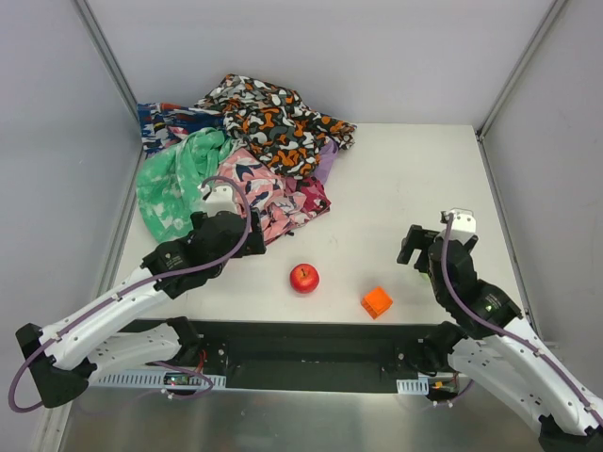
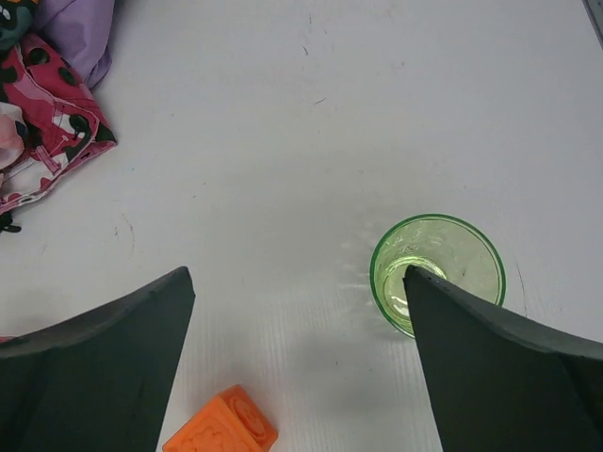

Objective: Pick out a specific cloth from the pile

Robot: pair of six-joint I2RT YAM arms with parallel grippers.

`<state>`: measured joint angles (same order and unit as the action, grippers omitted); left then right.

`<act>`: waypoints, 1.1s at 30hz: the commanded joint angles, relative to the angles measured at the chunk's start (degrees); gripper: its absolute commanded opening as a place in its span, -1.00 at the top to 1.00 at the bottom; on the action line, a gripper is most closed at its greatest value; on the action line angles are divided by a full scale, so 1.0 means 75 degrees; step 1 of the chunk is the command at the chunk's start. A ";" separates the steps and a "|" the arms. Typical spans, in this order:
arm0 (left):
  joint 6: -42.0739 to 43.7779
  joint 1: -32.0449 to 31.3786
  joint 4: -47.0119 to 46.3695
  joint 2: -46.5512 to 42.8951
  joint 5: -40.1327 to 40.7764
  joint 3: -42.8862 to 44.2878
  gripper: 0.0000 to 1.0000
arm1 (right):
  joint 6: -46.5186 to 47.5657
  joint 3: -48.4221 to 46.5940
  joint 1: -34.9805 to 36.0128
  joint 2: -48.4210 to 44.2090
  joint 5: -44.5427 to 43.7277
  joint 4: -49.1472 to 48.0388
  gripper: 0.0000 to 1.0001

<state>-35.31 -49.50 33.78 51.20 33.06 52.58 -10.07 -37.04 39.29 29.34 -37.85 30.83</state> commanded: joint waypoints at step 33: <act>0.2515 0.2356 -0.1235 0.6224 -0.3117 0.5549 -0.98 | -0.0450 -0.4399 -0.2132 0.8399 0.5361 -0.4075 -0.94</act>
<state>-23.73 -34.54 26.48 89.89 15.03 85.86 -11.29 -62.22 25.10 82.74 -2.85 6.46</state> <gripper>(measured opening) 0.990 0.959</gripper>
